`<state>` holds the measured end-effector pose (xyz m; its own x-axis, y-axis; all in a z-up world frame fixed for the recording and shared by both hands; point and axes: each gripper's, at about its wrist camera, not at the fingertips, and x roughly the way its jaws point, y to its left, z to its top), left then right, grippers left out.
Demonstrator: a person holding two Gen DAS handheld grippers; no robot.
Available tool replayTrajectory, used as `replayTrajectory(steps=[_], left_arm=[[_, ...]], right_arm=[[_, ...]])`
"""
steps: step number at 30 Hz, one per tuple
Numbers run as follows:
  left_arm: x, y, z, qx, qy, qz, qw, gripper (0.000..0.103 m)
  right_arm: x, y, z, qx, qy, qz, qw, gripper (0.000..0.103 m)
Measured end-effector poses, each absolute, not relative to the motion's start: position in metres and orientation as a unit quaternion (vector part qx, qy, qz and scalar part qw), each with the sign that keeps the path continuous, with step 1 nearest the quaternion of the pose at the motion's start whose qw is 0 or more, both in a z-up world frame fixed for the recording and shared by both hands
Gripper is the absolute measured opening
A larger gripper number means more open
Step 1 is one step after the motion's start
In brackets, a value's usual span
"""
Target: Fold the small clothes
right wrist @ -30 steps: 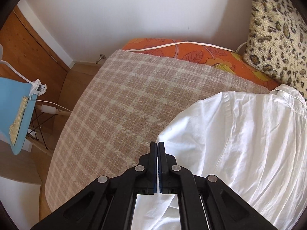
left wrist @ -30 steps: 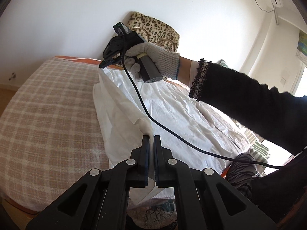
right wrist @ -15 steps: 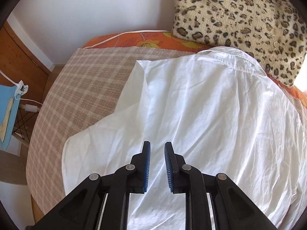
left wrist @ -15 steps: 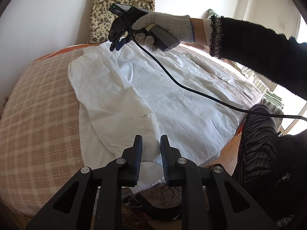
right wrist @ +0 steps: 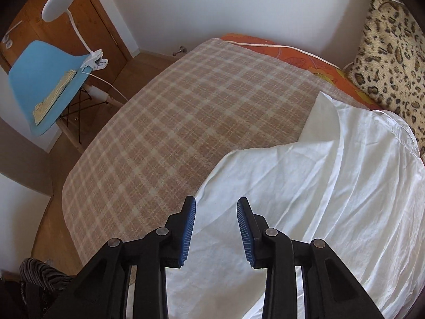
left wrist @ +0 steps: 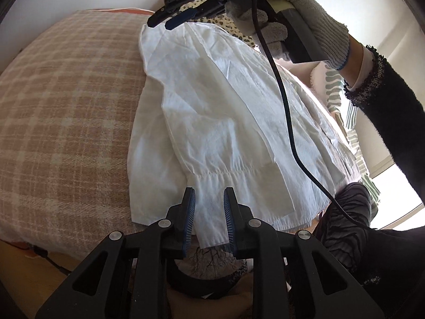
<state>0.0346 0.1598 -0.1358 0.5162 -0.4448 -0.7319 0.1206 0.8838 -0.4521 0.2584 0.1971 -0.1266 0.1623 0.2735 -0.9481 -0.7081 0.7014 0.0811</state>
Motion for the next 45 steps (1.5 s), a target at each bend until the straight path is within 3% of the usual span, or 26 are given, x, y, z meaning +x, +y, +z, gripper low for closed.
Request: replayTrajectory(steps=[3,8,12,14,15,16,17,22,32,33,34,36,40,45], left_arm=[[0.035,0.161,-0.139,-0.177,0.471,-0.161,0.849,0.02],[0.032,0.159,-0.14,-0.192,0.47,-0.173,0.844,0.038],[0.034,0.151,-0.139,-0.183,0.469,-0.171,0.847,0.039],[0.036,0.149,-0.139,-0.185,0.466,-0.17,0.848,0.035],[0.036,0.148,-0.139,-0.18,0.466,-0.167,0.85,0.025],[0.036,0.148,-0.139,-0.173,0.467,-0.162,0.852,0.004],[0.035,0.149,-0.14,-0.172,0.465,-0.162,0.853,0.001],[0.028,0.153,-0.124,-0.167,0.429,-0.171,0.871,0.002],[0.022,0.188,-0.115,-0.213,0.408,-0.142,0.876,0.002],[0.022,0.188,-0.116,-0.212,0.41,-0.141,0.876,0.002],[0.023,0.188,-0.119,-0.214,0.415,-0.141,0.873,0.001],[0.024,0.187,-0.125,-0.216,0.426,-0.144,0.867,0.002],[0.027,0.181,-0.127,-0.211,0.432,-0.147,0.865,0.001],[0.028,0.181,-0.123,-0.212,0.426,-0.143,0.868,0.001]], right_arm=[[0.238,0.221,-0.144,-0.243,0.568,0.332,0.713,0.033],[0.216,0.235,-0.162,-0.3,0.583,0.316,0.686,0.032],[0.203,0.235,-0.175,-0.349,0.577,0.292,0.678,0.024],[0.202,0.232,-0.18,-0.355,0.574,0.28,0.683,0.015],[0.203,0.229,-0.18,-0.349,0.575,0.276,0.687,0.01],[0.205,0.226,-0.18,-0.341,0.576,0.276,0.69,0.007],[0.206,0.222,-0.178,-0.334,0.575,0.274,0.695,0.006],[0.211,0.211,-0.166,-0.308,0.57,0.272,0.712,0.0],[0.236,0.208,-0.138,-0.216,0.562,0.302,0.739,0.0],[0.236,0.207,-0.137,-0.215,0.562,0.312,0.735,0.002],[0.237,0.205,-0.136,-0.22,0.562,0.311,0.734,0.02],[0.232,0.195,-0.131,-0.24,0.549,0.281,0.75,0.043],[0.211,0.156,-0.115,-0.218,0.555,0.265,0.758,0.04],[0.171,0.111,-0.123,-0.176,0.632,0.289,0.697,0.041]])
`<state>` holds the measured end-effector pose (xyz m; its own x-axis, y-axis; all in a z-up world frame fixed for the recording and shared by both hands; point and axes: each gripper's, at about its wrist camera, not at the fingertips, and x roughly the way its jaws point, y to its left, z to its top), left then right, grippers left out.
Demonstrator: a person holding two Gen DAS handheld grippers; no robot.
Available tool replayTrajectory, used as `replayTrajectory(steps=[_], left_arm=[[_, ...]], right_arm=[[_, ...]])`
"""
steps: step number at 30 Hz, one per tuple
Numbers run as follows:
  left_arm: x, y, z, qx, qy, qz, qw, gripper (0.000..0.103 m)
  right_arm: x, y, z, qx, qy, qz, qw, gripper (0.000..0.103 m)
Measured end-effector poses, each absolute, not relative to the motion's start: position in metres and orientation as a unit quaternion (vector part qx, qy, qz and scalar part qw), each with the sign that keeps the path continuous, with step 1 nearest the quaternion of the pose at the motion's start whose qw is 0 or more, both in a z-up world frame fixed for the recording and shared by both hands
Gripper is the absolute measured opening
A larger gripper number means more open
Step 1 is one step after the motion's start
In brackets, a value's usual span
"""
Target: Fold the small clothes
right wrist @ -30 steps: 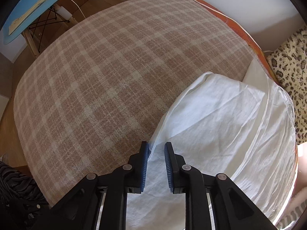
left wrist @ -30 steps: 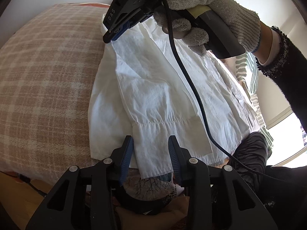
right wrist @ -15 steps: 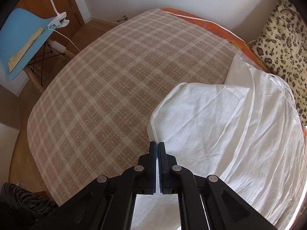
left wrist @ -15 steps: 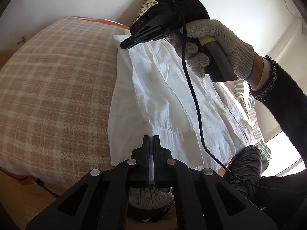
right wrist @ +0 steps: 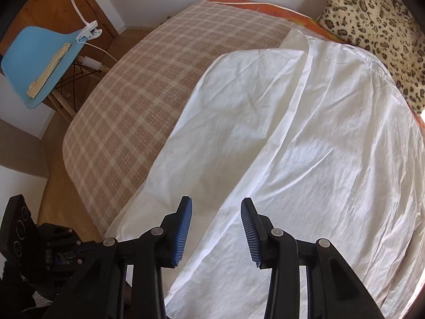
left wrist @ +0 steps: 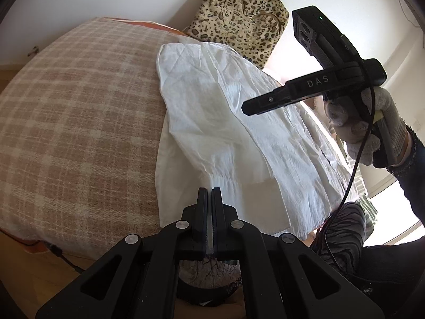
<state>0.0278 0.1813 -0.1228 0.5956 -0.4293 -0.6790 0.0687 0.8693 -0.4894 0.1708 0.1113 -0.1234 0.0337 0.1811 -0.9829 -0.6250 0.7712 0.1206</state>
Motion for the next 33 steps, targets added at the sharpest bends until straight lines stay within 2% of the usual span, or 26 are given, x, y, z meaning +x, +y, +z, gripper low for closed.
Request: replayTrajectory(steps=[3,5,7,9,13,15,17,18,20,21,22,23,24,27,30,33], left_arm=[[0.028,0.183,-0.122,-0.21,0.424,-0.14,0.87,0.001],[0.027,0.183,-0.12,-0.211,0.422,-0.139,0.871,0.001],[0.027,0.184,-0.117,-0.21,0.418,-0.139,0.873,0.001],[0.026,0.186,-0.111,-0.207,0.408,-0.138,0.878,0.001],[0.02,0.201,-0.098,-0.213,0.378,-0.125,0.892,0.002],[0.022,0.207,-0.103,-0.222,0.384,-0.117,0.889,0.001],[0.026,0.207,-0.113,-0.227,0.404,-0.115,0.879,0.001],[0.027,0.206,-0.117,-0.225,0.412,-0.116,0.875,0.001],[0.028,0.201,-0.121,-0.211,0.425,-0.111,0.873,0.001],[0.028,0.199,-0.121,-0.205,0.43,-0.104,0.873,0.004],[0.028,0.2,-0.122,-0.207,0.435,-0.098,0.871,0.013],[0.027,0.203,-0.124,-0.215,0.436,-0.095,0.869,0.016],[0.027,0.206,-0.125,-0.222,0.437,-0.09,0.867,0.02],[0.027,0.213,-0.13,-0.232,0.444,-0.073,0.863,0.021],[0.031,0.214,-0.14,-0.255,0.462,-0.073,0.846,0.027],[0.033,0.209,-0.148,-0.257,0.477,-0.075,0.837,0.027]], right_arm=[[0.145,0.1,-0.143,-0.144,0.685,0.31,0.644,0.04],[0.128,0.1,-0.157,-0.148,0.7,0.319,0.622,0.037],[0.116,0.102,-0.169,-0.153,0.704,0.323,0.614,0.017],[0.111,0.103,-0.172,-0.129,0.697,0.34,0.618,0.007],[0.119,0.085,-0.154,0.052,0.663,0.417,0.619,0.004],[0.121,0.073,-0.159,0.093,0.66,0.416,0.618,0.004],[0.121,0.063,-0.177,0.098,0.68,0.394,0.61,0.009],[0.119,0.059,-0.188,0.086,0.696,0.378,0.605,0.016],[0.115,0.053,-0.196,0.053,0.706,0.356,0.61,0.019],[0.113,0.053,-0.192,0.039,0.701,0.357,0.616,0.02],[0.111,0.054,-0.184,0.008,0.69,0.353,0.631,0.028],[0.108,0.056,-0.173,-0.033,0.67,0.353,0.653,0.03],[0.105,0.058,-0.162,-0.069,0.647,0.356,0.671,0.031],[0.102,0.063,-0.135,-0.128,0.603,0.372,0.694,0.031],[0.105,0.071,-0.116,-0.151,0.572,0.382,0.71,0.032],[0.117,0.074,-0.103,-0.147,0.555,0.383,0.724,0.034]])
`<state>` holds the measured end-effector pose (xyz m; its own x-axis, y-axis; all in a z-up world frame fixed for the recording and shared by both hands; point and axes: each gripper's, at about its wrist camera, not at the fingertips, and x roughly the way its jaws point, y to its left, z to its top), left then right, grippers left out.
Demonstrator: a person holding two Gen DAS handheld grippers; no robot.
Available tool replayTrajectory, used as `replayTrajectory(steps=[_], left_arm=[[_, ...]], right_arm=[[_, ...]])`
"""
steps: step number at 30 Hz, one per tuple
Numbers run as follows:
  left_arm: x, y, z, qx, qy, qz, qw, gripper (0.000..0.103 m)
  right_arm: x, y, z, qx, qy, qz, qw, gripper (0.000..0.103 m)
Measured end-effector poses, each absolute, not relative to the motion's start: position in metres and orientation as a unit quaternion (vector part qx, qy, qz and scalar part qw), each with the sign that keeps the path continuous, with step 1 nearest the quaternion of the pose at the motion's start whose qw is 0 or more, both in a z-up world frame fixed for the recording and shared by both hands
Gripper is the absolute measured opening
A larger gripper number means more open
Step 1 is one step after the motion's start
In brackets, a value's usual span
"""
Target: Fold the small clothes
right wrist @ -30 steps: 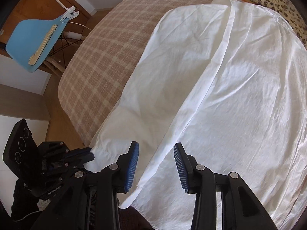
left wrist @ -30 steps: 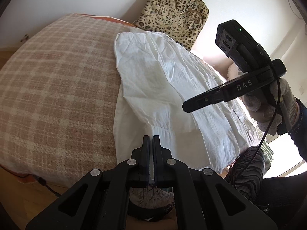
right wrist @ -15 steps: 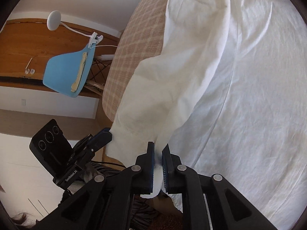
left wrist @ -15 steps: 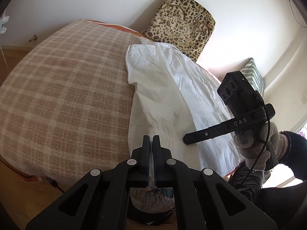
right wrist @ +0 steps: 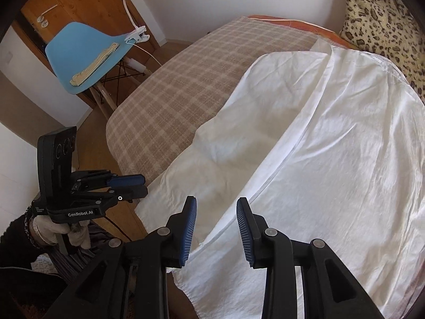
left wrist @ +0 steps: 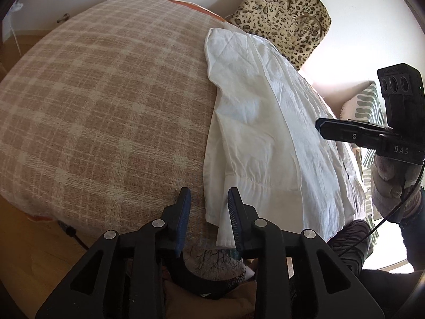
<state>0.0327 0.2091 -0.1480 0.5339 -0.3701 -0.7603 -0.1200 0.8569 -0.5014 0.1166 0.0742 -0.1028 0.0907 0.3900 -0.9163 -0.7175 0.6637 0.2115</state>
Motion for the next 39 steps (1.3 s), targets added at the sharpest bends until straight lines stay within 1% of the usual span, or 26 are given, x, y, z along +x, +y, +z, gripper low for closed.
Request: replayTrajectory(steps=[1,2,3,4,6,9,10,11,12,13,14,15,17,21,22,23,25,27,35,39], left_arm=[[0.032,0.208,-0.147,-0.254,0.473,-0.075,0.84,0.033],[0.033,0.207,-0.146,-0.255,0.473,-0.08,0.839,0.036],[0.033,0.206,-0.146,-0.257,0.472,-0.083,0.839,0.042],[0.033,0.204,-0.145,-0.258,0.471,-0.084,0.84,0.045],[0.033,0.199,-0.145,-0.248,0.469,-0.084,0.843,0.045],[0.035,0.198,-0.144,-0.245,0.461,-0.087,0.848,0.045],[0.035,0.2,-0.145,-0.25,0.458,-0.091,0.848,0.042],[0.035,0.202,-0.146,-0.258,0.457,-0.097,0.846,0.042],[0.037,0.204,-0.148,-0.27,0.458,-0.102,0.841,0.031],[0.038,0.206,-0.151,-0.282,0.461,-0.107,0.834,0.013],[0.039,0.207,-0.154,-0.29,0.464,-0.109,0.83,0.01],[0.039,0.207,-0.155,-0.293,0.464,-0.112,0.829,0.009],[0.039,0.204,-0.152,-0.282,0.461,-0.117,0.833,0.009],[0.037,0.199,-0.145,-0.272,0.449,-0.12,0.842,0.008],[0.037,0.198,-0.142,-0.268,0.446,-0.12,0.846,0.008],[0.037,0.195,-0.139,-0.259,0.441,-0.121,0.851,0.007],[0.037,0.19,-0.134,-0.241,0.435,-0.126,0.859,0.007],[0.036,0.187,-0.131,-0.232,0.429,-0.132,0.863,0.007],[0.039,0.183,-0.128,-0.229,0.425,-0.148,0.863,0.006],[0.036,0.176,-0.125,-0.216,0.423,-0.158,0.866,0.005]], right_arm=[[0.125,0.082,-0.099,-0.147,0.55,0.381,0.729,0.035],[0.131,0.084,-0.096,-0.149,0.542,0.382,0.734,0.035],[0.136,0.089,-0.094,-0.153,0.531,0.381,0.741,0.035],[0.142,0.093,-0.091,-0.161,0.519,0.38,0.749,0.035],[0.155,0.105,-0.094,-0.179,0.503,0.377,0.757,0.035],[0.179,0.108,-0.112,-0.146,0.532,0.374,0.745,0.036],[0.185,0.111,-0.122,-0.141,0.545,0.37,0.739,0.036],[0.189,0.113,-0.132,-0.143,0.554,0.362,0.736,0.036],[0.191,0.114,-0.142,-0.15,0.562,0.354,0.732,0.036],[0.193,0.116,-0.152,-0.158,0.57,0.345,0.729,0.036],[0.194,0.117,-0.162,-0.165,0.577,0.335,0.726,0.037],[0.195,0.117,-0.17,-0.166,0.588,0.328,0.72,0.037],[0.194,0.121,-0.169,-0.17,0.585,0.329,0.721,0.044],[0.194,0.141,-0.155,-0.186,0.58,0.337,0.718,0.045],[0.194,0.149,-0.15,-0.191,0.576,0.339,0.719,0.047],[0.195,0.156,-0.146,-0.193,0.572,0.34,0.721,0.05],[0.2,0.174,-0.139,-0.199,0.567,0.342,0.722,0.061],[0.208,0.193,-0.137,-0.214,0.565,0.34,0.721,0.064],[0.249,0.247,-0.15,-0.271,0.554,0.276,0.737,0.064],[0.272,0.257,-0.165,-0.288,0.554,0.226,0.748,0.058]])
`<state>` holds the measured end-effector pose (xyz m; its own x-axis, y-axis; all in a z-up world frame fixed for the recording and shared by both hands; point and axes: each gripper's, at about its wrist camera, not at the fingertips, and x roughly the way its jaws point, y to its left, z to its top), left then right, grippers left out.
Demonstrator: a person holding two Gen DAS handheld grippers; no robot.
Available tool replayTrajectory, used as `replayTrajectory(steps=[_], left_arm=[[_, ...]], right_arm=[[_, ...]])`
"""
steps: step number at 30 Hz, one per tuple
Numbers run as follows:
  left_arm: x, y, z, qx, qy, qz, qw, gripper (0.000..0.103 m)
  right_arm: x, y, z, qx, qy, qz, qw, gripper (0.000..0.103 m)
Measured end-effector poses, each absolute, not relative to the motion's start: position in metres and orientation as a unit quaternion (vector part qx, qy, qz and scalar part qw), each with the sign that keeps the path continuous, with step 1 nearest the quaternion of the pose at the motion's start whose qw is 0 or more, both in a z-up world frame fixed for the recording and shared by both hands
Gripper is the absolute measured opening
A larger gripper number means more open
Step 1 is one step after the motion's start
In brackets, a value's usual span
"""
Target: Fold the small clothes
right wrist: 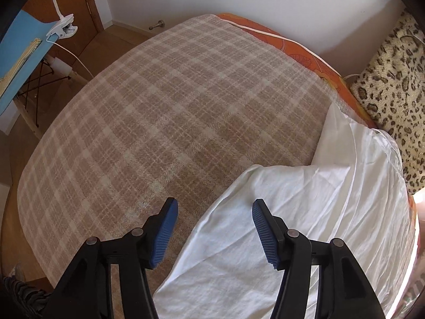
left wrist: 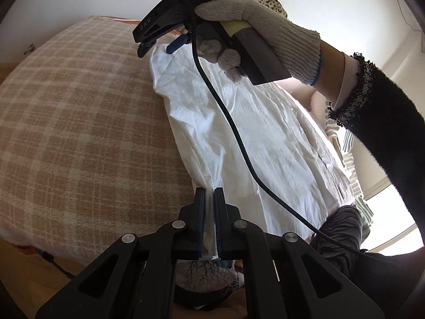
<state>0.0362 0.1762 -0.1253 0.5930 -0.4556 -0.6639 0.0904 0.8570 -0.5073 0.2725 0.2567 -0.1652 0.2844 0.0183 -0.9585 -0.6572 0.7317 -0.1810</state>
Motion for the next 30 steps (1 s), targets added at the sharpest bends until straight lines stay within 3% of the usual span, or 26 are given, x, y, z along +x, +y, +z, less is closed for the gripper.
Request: replayTrajectory(steps=[8,10,13,30], left_arm=[[0.039,0.17,-0.125,-0.209,0.425,-0.166,0.865,0.005],[0.04,0.165,-0.124,-0.206,0.425,-0.167,0.866,0.005],[0.04,0.16,-0.12,-0.199,0.42,-0.167,0.87,0.004],[0.056,0.101,-0.099,-0.133,0.412,-0.237,0.87,0.004]], right_arm=[[0.306,0.251,-0.181,-0.283,0.56,0.188,0.756,0.037],[0.309,0.248,-0.181,-0.28,0.553,0.185,0.763,0.018],[0.317,0.242,-0.177,-0.266,0.55,0.185,0.77,0.006],[0.322,0.13,-0.093,-0.131,0.502,0.245,0.819,0.004]])
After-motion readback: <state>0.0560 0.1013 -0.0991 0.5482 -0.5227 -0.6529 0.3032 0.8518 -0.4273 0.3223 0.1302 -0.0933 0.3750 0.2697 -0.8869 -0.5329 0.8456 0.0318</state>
